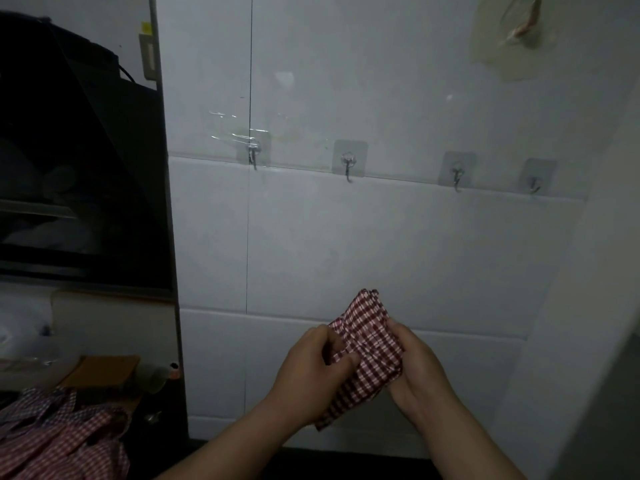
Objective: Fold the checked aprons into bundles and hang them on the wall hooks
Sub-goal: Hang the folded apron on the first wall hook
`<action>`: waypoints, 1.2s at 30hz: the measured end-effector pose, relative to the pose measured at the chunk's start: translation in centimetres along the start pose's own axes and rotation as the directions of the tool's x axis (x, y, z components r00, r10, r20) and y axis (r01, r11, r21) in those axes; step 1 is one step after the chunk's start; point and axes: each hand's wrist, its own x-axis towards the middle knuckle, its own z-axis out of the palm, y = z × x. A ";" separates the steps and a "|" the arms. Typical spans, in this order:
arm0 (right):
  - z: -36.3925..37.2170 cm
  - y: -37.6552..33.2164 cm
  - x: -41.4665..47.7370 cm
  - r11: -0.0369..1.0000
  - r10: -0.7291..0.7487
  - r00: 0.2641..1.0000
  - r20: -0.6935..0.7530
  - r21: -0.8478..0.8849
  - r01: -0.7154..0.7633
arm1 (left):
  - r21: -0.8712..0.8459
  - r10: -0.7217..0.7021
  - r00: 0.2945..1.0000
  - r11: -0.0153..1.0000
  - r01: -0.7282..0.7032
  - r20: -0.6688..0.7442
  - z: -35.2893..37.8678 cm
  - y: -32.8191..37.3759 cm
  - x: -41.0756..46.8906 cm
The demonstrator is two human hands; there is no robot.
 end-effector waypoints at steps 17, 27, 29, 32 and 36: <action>-0.7 0.1 0.7 0.998 -0.051 0.972 0.231 0.033 0.045 | -0.340 -0.148 0.988 0.932 0.124 -0.045 -0.6 0.4 0.9; -2.0 -1.0 2.3 0.987 -0.089 0.969 0.229 -0.112 0.117 | -0.649 -0.307 0.943 0.694 0.313 0.127 -2.5 -1.6 1.3; -2.4 -0.5 3.0 0.881 -0.166 0.985 0.053 -0.440 0.173 | -0.539 -0.232 0.965 0.832 0.131 -0.123 -2.5 -2.0 1.8; -2.2 0.5 2.4 0.932 0.055 0.998 0.014 -0.361 -0.046 | -0.078 0.265 0.898 0.948 -0.310 -0.351 -2.5 -2.9 2.0; 0.3 -0.1 1.0 0.976 0.185 0.940 0.288 -0.161 -0.143 | 0.467 0.725 0.689 0.604 -0.646 0.016 -1.4 -4.0 1.5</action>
